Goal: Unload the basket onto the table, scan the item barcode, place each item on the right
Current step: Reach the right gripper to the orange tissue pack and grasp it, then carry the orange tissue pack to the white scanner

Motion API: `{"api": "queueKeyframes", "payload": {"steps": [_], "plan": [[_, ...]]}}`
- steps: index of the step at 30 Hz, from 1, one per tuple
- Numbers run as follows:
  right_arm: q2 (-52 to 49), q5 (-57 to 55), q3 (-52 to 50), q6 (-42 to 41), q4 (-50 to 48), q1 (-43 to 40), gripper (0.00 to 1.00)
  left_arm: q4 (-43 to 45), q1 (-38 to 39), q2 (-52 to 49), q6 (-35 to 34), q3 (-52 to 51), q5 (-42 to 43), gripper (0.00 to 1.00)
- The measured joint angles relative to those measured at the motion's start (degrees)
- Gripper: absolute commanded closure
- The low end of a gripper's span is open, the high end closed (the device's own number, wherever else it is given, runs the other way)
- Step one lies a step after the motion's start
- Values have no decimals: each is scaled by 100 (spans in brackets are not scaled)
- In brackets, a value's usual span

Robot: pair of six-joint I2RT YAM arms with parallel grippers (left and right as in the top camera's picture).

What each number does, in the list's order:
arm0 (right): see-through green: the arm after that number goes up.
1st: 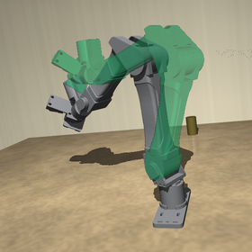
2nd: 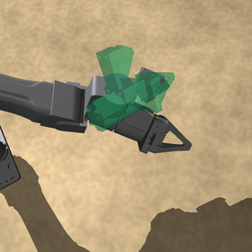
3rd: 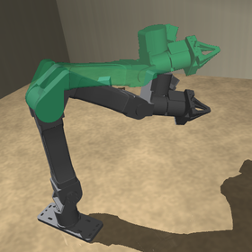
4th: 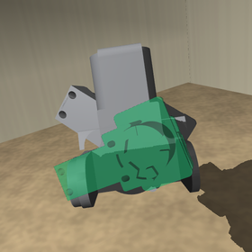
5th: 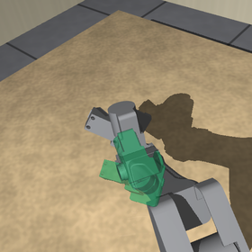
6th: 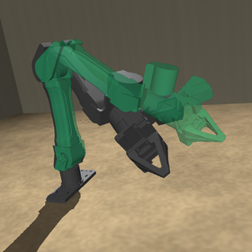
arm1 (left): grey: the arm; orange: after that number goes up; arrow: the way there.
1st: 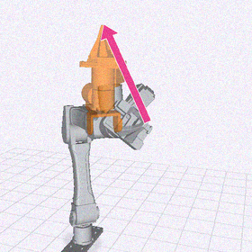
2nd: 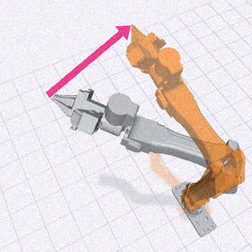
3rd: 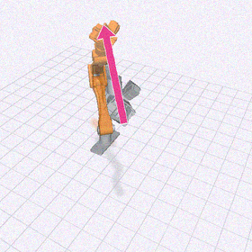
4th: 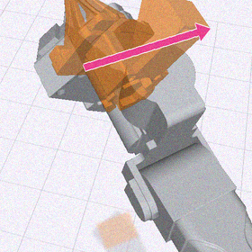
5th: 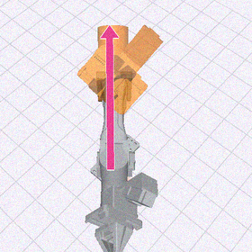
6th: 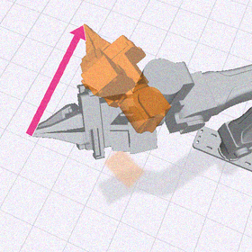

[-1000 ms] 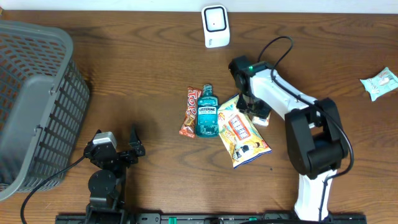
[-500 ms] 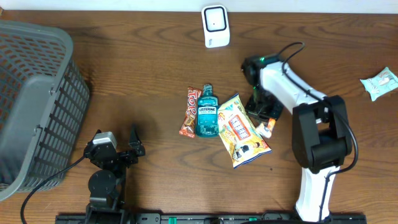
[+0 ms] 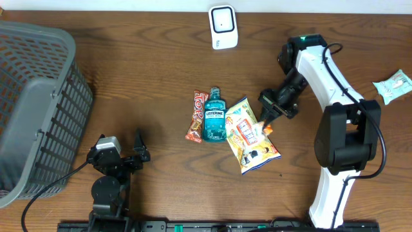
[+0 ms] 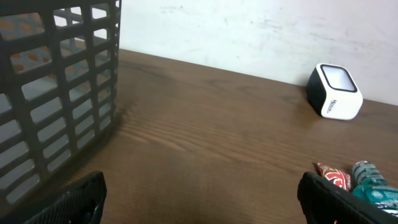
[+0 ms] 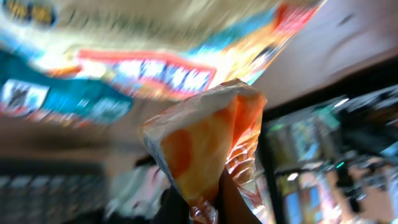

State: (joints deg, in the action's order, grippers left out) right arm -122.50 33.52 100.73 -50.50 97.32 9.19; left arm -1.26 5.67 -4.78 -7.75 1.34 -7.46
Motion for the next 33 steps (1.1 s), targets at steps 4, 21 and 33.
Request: {"api": "queueKeyframes", "payload": {"steps": [4, 21, 33], "plan": [[0, 669, 0, 4, 2, 28, 98, 0, 0, 0, 0, 0, 0, 2], [0, 1261, 0, -2776, -17, 105, 97, -2, 0, 0, 0, 0, 0, 2], [0, 2243, 0, -5121, -693, 210, 98, 0, 0, 0, 0, 0, -2, 2]]}}
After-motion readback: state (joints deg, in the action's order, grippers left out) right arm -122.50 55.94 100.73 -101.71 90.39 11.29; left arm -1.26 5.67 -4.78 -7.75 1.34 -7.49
